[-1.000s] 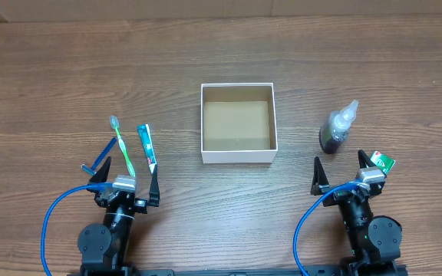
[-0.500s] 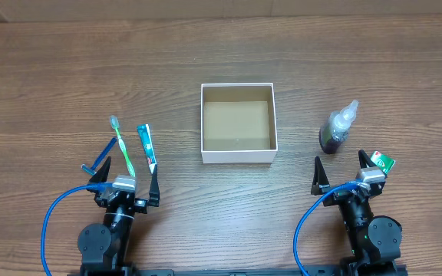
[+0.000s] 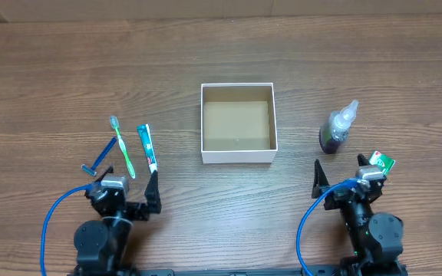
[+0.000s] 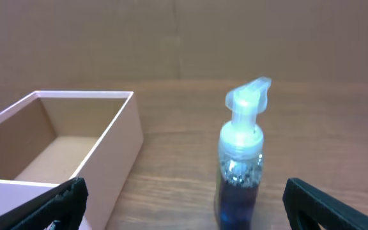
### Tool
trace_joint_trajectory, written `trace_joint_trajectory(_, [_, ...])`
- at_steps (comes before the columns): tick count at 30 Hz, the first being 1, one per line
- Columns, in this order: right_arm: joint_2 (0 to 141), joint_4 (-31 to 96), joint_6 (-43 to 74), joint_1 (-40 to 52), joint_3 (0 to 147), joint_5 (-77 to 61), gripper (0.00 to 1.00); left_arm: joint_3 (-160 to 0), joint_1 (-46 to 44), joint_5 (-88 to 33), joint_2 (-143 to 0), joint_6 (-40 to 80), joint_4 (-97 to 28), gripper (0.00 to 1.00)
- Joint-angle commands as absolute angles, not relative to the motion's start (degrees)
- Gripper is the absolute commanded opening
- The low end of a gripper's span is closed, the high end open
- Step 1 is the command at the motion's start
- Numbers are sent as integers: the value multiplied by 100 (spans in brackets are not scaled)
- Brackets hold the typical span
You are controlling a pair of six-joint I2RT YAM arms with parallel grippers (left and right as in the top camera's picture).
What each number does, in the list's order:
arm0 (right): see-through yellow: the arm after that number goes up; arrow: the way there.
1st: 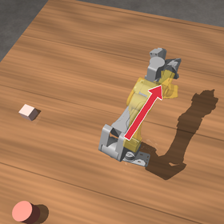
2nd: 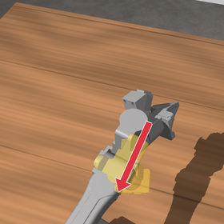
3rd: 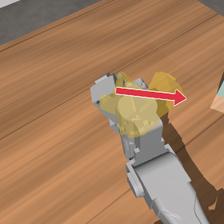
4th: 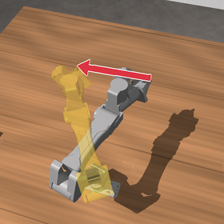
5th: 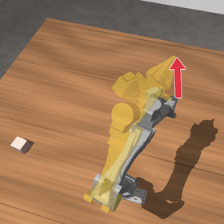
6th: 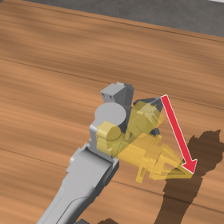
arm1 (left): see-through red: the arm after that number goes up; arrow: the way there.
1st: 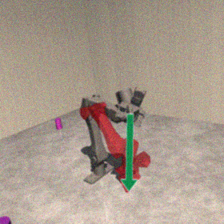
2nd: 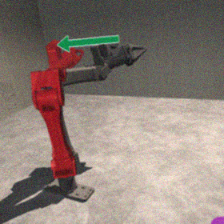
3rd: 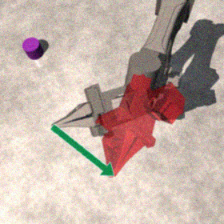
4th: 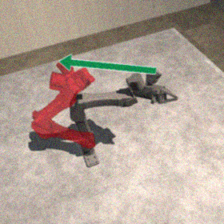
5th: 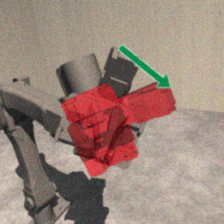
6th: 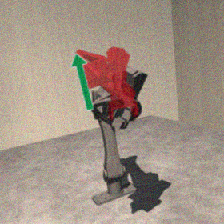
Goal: Pack container
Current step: 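Move the right gripper toward the clear soap pump bottle, then grasp the soap pump bottle with the right gripper and lift it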
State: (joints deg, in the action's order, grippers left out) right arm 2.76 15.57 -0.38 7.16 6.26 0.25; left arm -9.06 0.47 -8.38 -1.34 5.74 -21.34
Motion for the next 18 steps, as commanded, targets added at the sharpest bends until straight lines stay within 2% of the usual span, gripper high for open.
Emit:
trace_joint_trajectory(1, [799, 1811, 489, 701, 1623, 54, 100, -2174, 36, -880, -613, 843, -2648, 100])
trace_joint_trajectory(6, [2279, 2655, 819, 701, 3260, 104, 100, -3876, 36, -860, -2272, 840, -3916, 100])
trace_joint_trajectory(10, [4178, 4021, 821, 701, 4991, 137, 100, -5269, 36, -1041, -3955, 834, -5238, 100])
trace_joint_trajectory(18, [6534, 5848, 1011, 701, 7290, -40, 100, -6499, 36, -1656, -5695, 729, -6657, 100])
